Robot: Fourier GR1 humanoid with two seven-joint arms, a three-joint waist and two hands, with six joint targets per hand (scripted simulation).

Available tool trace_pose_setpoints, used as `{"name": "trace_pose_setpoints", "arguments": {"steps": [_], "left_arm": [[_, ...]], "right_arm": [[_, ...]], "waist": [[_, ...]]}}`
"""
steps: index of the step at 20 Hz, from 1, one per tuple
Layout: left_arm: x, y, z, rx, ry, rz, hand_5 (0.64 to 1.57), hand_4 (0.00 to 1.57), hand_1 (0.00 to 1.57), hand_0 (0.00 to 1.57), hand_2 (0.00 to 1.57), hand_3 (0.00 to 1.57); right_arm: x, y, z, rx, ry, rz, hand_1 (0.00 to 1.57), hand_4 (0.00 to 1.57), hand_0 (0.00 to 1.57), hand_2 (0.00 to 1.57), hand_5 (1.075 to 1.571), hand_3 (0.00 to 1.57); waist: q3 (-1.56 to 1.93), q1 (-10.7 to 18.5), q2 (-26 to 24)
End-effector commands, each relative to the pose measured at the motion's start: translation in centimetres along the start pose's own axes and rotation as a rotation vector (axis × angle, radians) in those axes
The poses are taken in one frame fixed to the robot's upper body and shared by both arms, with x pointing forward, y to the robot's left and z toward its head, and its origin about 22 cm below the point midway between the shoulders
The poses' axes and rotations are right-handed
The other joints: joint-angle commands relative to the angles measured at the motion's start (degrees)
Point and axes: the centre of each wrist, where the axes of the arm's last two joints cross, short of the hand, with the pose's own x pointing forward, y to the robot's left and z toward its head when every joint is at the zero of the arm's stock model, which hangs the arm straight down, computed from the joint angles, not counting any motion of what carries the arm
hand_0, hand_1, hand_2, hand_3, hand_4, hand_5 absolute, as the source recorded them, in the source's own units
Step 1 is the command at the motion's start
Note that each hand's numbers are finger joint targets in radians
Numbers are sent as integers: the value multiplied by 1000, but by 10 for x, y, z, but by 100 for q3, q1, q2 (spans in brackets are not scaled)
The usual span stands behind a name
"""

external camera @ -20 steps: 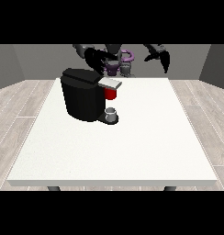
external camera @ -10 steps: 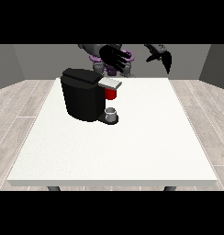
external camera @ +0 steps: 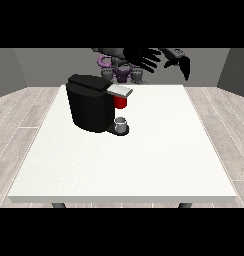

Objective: Insert the coffee pod into the coffee machine and close the lid

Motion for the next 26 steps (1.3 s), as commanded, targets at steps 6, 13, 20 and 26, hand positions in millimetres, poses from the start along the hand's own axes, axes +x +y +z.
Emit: {"name": "trace_pose_setpoints", "arguments": {"steps": [6,13,20,26], "left_arm": [[13,0,-14,-25,-56,-3,1571,395,0,0,0,0],[23,2,-21,-44,-111,13,1571,0,0,0,0,0],[40,7,-31,-85,-139,-7,1571,272,0,0,0,0],[52,-15,-39,-108,-186,-9,1571,322,0,0,0,0]], "right_arm": [[51,2,-21,-37,-59,63,0,0,0,0,1571,0],[71,-16,-30,-24,-117,81,0,0,0,0,1571,0],[79,-25,-37,-58,-112,27,0,0,0,0,1571,0],[67,-10,-37,-52,-150,32,0,0,0,0,1571,0]], "waist": [[-1,332,318],[0,569,681],[0,740,931],[0,713,1040]]}}
